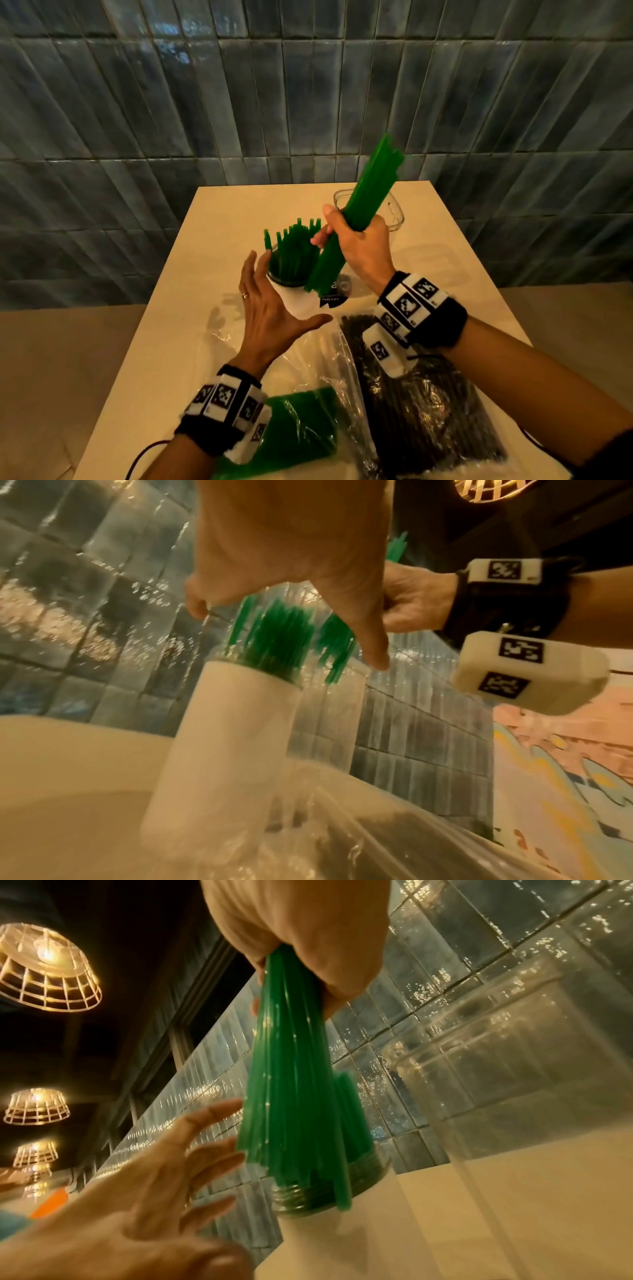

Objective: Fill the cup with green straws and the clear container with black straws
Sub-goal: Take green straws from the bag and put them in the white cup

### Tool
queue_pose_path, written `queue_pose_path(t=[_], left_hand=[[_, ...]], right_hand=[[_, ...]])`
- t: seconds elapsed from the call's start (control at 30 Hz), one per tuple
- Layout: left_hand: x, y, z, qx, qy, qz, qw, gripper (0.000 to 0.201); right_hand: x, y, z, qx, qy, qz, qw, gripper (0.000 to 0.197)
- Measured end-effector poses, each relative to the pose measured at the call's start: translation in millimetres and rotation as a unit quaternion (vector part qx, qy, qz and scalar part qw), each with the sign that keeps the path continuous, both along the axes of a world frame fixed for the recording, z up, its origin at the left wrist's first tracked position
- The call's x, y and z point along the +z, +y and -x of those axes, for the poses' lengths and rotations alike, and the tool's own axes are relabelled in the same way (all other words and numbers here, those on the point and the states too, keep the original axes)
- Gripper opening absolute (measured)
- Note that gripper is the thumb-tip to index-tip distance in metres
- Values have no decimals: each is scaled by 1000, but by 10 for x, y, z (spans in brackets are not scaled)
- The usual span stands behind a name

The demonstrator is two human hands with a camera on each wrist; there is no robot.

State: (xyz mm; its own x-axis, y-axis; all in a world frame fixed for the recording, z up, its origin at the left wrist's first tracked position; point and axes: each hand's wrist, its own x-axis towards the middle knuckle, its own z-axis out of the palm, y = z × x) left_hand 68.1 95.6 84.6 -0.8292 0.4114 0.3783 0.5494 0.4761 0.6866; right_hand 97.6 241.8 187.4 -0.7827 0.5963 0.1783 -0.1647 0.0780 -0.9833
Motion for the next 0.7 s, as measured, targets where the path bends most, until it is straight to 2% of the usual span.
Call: queue_pose_path(t=[0.1,0.2,0.3,0.5,0.7], left_hand=[[-20,71,201,17,-126,-50,991,142],[-14,165,376,26,-206,-82,975,139],[-52,214,450,38,-213,-73,974,130],[-79,182,439,55,-197,-71,976,114],[-78,170,447,55,-189,-57,979,116]], right_hand=[[-11,-51,183,10,-5,-15,1000,33],[-1,-109,348,13,-5,-26,1000,30],[-33,-133,471,4,-8,-59,998,26],[13,-82,640,11,-16,-64,998,25],[40,-67,778,34,-21,-59,997,26]])
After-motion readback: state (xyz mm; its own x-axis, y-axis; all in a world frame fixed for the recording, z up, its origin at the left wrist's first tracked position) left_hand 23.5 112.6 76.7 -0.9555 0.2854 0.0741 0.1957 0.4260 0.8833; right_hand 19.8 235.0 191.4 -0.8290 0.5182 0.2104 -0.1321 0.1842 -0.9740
